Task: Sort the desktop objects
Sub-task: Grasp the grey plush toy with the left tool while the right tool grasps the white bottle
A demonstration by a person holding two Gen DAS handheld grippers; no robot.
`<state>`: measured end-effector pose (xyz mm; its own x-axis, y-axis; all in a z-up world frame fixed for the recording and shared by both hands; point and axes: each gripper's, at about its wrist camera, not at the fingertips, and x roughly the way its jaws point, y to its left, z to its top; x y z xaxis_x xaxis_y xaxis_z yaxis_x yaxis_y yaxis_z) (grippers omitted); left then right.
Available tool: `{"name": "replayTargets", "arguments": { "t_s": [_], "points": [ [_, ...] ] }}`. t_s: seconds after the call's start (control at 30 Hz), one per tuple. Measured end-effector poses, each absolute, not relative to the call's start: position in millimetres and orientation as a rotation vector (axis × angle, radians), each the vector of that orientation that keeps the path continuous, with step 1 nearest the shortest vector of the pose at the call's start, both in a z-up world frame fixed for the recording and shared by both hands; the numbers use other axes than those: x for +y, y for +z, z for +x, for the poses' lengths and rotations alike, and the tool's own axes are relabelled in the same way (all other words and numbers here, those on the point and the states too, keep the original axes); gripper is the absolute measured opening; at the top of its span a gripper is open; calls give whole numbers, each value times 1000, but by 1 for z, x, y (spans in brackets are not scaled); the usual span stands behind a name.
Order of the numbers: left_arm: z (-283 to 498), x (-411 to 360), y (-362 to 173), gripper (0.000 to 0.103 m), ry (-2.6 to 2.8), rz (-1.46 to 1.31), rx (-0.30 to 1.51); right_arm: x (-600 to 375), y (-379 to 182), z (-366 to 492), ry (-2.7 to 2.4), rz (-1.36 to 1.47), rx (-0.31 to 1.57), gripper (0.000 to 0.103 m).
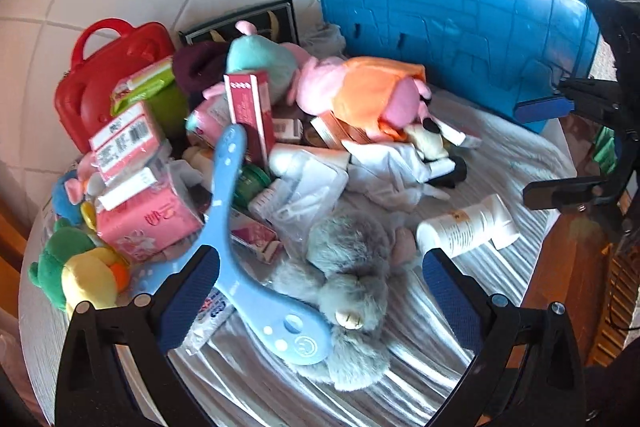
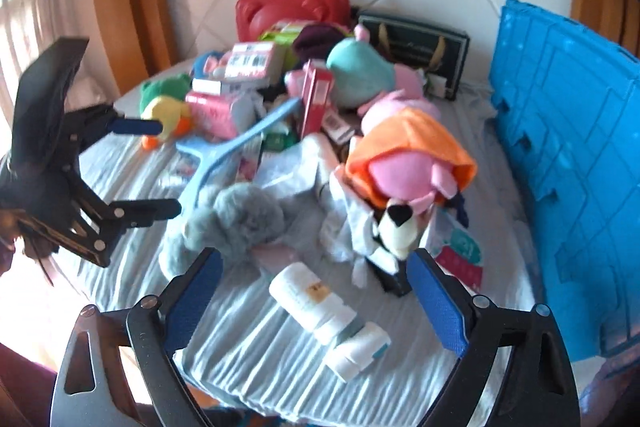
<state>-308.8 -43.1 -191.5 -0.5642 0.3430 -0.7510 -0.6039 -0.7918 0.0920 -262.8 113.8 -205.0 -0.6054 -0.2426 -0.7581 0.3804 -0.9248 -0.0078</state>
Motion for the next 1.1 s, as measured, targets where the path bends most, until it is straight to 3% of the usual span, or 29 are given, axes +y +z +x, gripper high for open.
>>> {"name": "replayTargets", "arguments": {
  "t_s": [0.2,0.33,0.47,0.6,0.7,0.8,0.83,0.87,0.9,1.1],
  "points": [
    [-334,-22,-235,103,2187,-1126,504,116,-270,-288,-2348,1337,347,84],
    [-349,-12,-259,95,2107,-1207,527,112,-295,-298,-2232,1388,443,82],
    [-357,-11,-277,89,2053,-1283,514,104,-308,-310,-2156,1398,509,78],
    [-359,-11,-291,86,2043,-1324,503,101,-325,-322,-2090,1447,531,66],
    [-355,-6,-297,85,2055,-1327,522,99,-328,-323,-2100,1441,549,66],
    [-354,-5,-299,67,2120,-1325,452,99,-329,-322,-2143,1447,531,62],
    [-353,-5,-298,49,2139,-1316,433,99,-328,-321,-2161,1449,524,60],
    [-354,-5,-298,45,2144,-1327,410,100,-327,-321,-2177,1453,519,52],
    [-354,-7,-298,44,2152,-1337,387,101,-326,-321,-2194,1458,511,45],
    [-342,-18,-284,42,2176,-1295,325,116,-308,-318,-2285,1474,372,45]
  ]
}}
